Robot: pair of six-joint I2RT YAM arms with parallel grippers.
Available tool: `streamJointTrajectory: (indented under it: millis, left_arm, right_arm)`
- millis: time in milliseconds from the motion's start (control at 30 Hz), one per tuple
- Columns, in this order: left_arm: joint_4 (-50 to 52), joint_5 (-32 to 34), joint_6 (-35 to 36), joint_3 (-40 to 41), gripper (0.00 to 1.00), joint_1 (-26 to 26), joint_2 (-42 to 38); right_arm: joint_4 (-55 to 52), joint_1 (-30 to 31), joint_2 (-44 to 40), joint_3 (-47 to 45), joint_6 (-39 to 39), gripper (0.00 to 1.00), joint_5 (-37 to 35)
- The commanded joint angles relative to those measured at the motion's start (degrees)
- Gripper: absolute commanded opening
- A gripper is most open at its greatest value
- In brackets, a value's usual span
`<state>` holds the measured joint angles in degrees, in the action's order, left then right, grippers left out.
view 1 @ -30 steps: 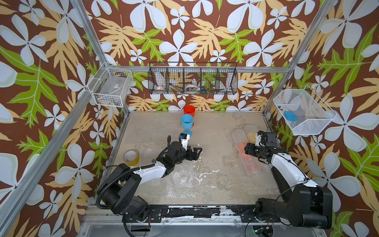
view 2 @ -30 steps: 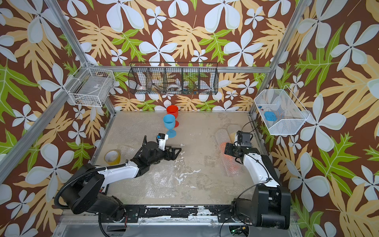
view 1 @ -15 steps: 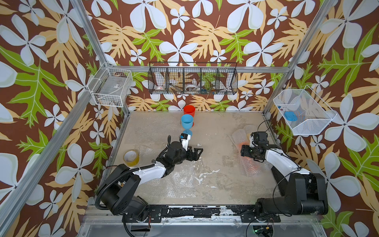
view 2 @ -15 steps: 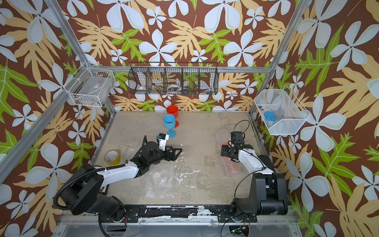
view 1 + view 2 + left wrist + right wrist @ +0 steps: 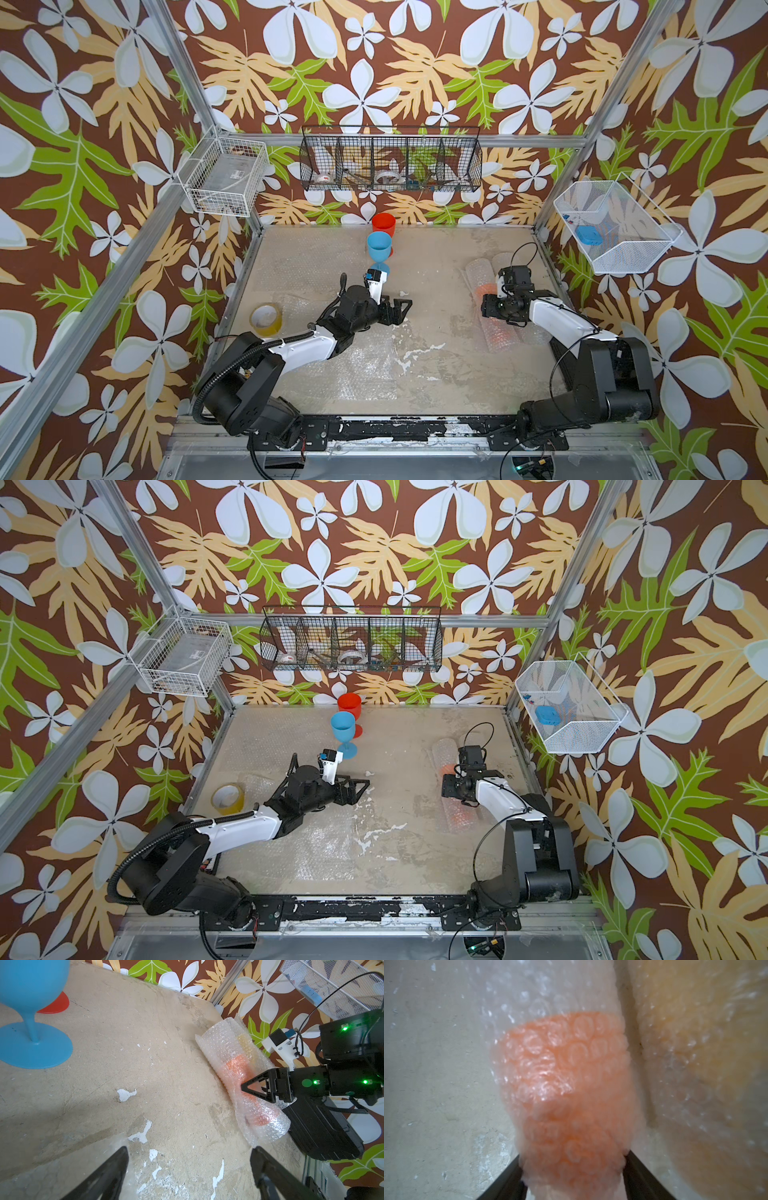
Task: Unpack wine glasses from bubble wrap
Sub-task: Move the bubble wrap to the center of the board.
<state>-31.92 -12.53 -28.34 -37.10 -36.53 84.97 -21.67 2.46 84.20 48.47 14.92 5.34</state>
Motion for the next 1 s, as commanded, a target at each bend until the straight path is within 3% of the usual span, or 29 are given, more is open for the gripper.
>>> streamJointTrajectory:
  millis: [0,233,700,967]
  left_arm:
    - [-0.35,-1.4,-0.64,-1.23,0.93,-0.45,1.1]
    - [1.94,-3.64,-0.56,-7.61,0.91,-3.98,8.48]
    - [8.34,-6.54,-1.49,-25.5,0.87,-12.15,25.83]
    - [10.74,-4.54,-6.72,-31.75,0.81,-14.41,31.55]
  right_arm:
    - [1.03,1.08,-0.69,-1.21,1.63,0.67,7.07]
    - [3.21,1.2,-0.95,-2.46,3.21,0.68,14.75]
    - [4.23,1.16,-1.65,-2.58,3.71,0.68,17.65]
    - [4.66,1.18,-2.43,-3.54,4.07,0.68,17.95]
